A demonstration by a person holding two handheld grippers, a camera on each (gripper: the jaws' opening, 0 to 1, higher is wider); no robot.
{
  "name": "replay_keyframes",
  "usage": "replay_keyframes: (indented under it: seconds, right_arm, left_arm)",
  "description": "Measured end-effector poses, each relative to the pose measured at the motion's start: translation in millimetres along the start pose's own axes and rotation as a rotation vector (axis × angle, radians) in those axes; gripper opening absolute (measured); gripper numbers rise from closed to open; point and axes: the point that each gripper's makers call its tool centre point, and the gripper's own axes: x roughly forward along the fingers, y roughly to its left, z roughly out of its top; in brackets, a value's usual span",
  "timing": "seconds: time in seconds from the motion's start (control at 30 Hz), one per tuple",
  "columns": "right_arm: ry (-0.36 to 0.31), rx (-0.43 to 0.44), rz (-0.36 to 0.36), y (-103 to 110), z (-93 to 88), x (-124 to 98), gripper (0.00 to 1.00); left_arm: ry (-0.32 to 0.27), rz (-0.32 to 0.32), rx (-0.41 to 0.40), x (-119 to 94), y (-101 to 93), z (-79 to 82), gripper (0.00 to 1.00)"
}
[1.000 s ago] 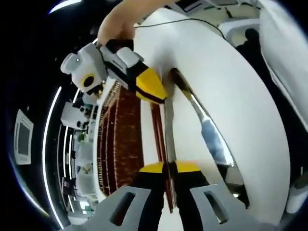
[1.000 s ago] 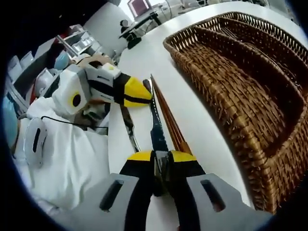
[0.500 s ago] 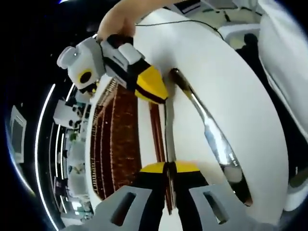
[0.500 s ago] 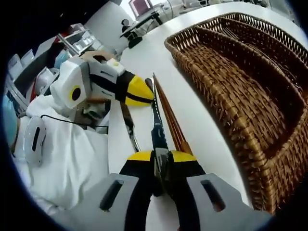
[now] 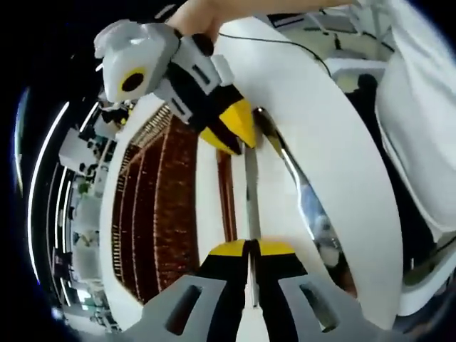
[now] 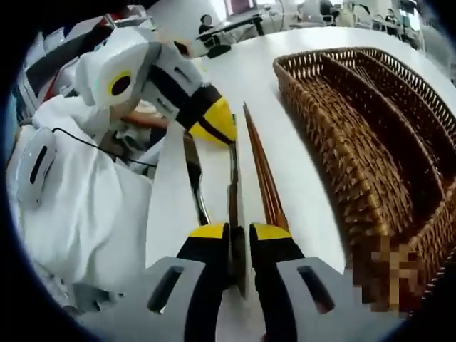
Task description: Arrange the knives, forks, and spoons in their matching storage slots by inserting each utensil handle-first until every utensil is classified and aligned in the correct compartment
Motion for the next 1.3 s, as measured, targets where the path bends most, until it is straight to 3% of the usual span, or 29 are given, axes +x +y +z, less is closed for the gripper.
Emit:
replay_keyframes:
  seconds: [0.13, 0.4, 0.77, 0.97, 1.3]
  right_arm:
    - [0.060, -0.169, -0.067, 1, -3.3, -1, 0.11]
    - [0.092, -0.252, -0.132, -3, -3.8, -4, 0.04]
    - [0.104, -0.255, -0.157, -5, -7.0, -11, 0.03]
    - [0.108, -0.252, -0.162, -6, -6.3, -10, 0.02]
    - [0.099, -0.224, -0.149, -7, -6.6, -11, 0.02]
  left_arm:
    - [-0.005, -0.038, -0.051, 0, -1.8, -0.1, 0.02]
    - [-0.022, -0.102, -0.120, 0, -2.3, 0.3, 0.02]
    - [-0.048, -0.142, -0.173, 0, -2.5, -0.3, 0.03]
    - [-0.046, -0.144, -0.161, 0, -2.8, -0.8, 0.04]
    - [-0.028, -0.153, -0.156, -3, -3.8, -14.8, 0.04]
